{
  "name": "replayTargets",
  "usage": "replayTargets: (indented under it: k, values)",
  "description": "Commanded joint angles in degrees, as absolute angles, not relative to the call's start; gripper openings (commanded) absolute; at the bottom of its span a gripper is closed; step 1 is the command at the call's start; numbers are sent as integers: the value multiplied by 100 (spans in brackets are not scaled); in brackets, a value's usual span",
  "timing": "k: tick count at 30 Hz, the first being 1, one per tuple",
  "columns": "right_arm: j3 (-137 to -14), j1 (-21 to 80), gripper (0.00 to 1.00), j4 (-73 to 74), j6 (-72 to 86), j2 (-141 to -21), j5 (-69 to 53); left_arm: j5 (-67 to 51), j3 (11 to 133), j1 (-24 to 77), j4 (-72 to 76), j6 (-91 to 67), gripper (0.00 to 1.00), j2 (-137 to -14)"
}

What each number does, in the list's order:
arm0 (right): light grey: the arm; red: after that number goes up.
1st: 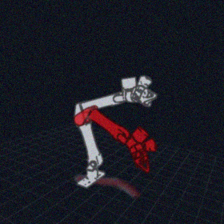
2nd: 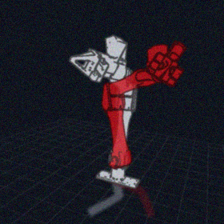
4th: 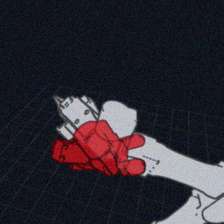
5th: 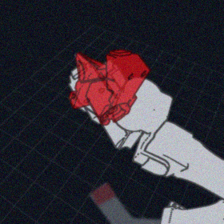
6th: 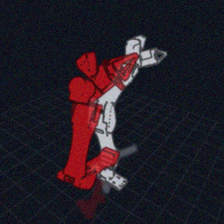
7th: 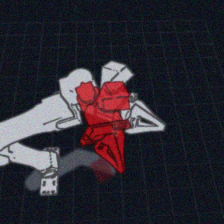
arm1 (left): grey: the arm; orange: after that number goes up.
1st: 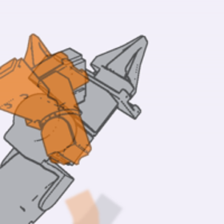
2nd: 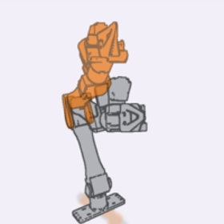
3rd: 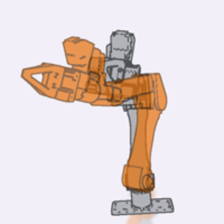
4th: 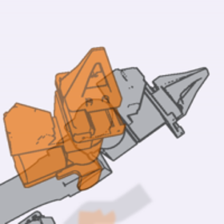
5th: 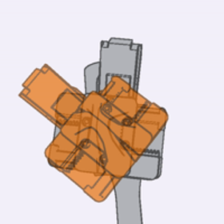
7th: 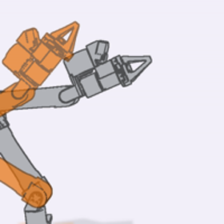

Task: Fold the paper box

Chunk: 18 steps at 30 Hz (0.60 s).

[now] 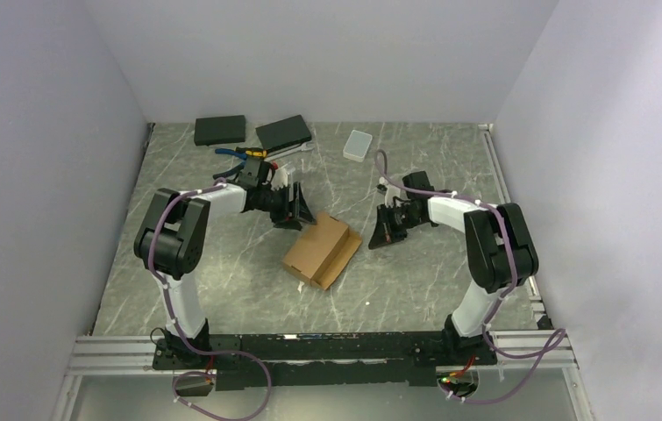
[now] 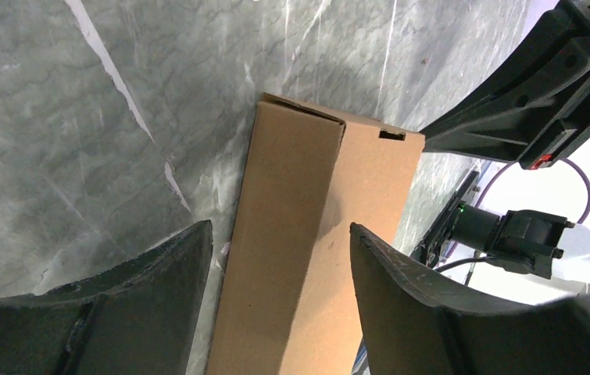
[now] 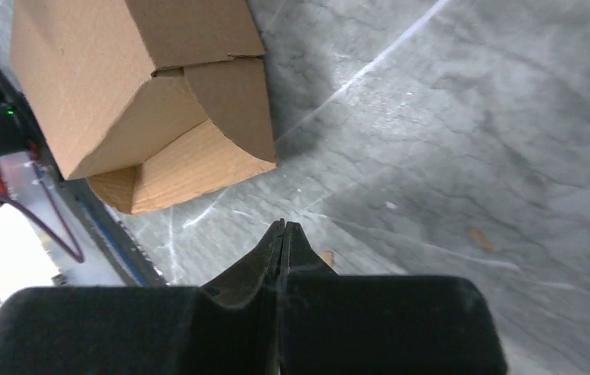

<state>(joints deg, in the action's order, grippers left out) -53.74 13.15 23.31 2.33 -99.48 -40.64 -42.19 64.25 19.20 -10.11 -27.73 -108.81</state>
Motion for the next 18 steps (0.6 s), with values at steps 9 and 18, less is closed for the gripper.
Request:
replayTargets:
  k: [9,18]
  values:
    - [-5682,1815,0,1896,1208,-10595,-4580,-4298,6146,2139,-703,-2856,65,-10653]
    - [-6150,1944,0,1814,1274,-10592,-4609,-4318,6162,2417,-610,-2981,58,-10856]
